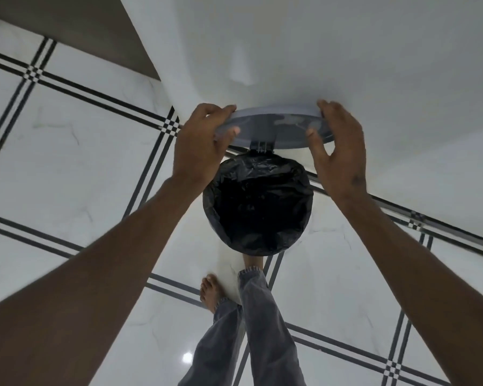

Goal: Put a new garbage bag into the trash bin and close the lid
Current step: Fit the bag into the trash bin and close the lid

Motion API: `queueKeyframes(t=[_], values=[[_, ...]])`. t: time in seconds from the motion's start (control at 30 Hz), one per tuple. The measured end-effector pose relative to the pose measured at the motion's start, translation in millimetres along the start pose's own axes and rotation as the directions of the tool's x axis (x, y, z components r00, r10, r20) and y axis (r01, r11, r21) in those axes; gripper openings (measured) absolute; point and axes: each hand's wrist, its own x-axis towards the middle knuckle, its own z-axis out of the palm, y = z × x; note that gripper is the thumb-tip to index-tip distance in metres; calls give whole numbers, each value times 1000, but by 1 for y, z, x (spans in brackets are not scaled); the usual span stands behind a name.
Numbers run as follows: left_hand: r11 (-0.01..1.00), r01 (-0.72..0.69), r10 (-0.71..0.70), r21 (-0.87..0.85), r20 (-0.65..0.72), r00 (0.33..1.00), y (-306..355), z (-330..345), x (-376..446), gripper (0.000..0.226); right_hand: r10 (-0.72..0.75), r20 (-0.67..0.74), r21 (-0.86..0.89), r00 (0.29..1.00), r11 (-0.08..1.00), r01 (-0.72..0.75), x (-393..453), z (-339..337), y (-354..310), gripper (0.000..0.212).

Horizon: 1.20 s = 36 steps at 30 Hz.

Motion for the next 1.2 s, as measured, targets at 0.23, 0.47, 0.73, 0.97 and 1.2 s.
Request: queueKeyframes(t=[0.23, 0.47, 0.73, 0.97, 1.2], values=[[993, 67, -66, -98, 13, 998, 11, -10, -41, 31, -76, 88, -35, 993, 996, 80, -47, -19, -4, 32], [866, 338, -343, -369, 55, 938, 13, 21, -138, 31, 15, 191, -69, 981, 998, -2, -137, 2, 15, 40], [809, 530, -516, -253, 126, 847, -8, 101, -220, 53, 5, 409, -175, 912, 982, 73, -228, 62, 58, 64], [933, 320, -360, 163, 427, 830, -32, 145, -243, 77, 46, 588, -263, 807, 955, 137, -256, 96, 88, 78], [911, 274, -383, 307, 390, 838, 27, 55, -234, 29, 39, 635, -196, 771, 974, 112, -221, 11, 35, 62]])
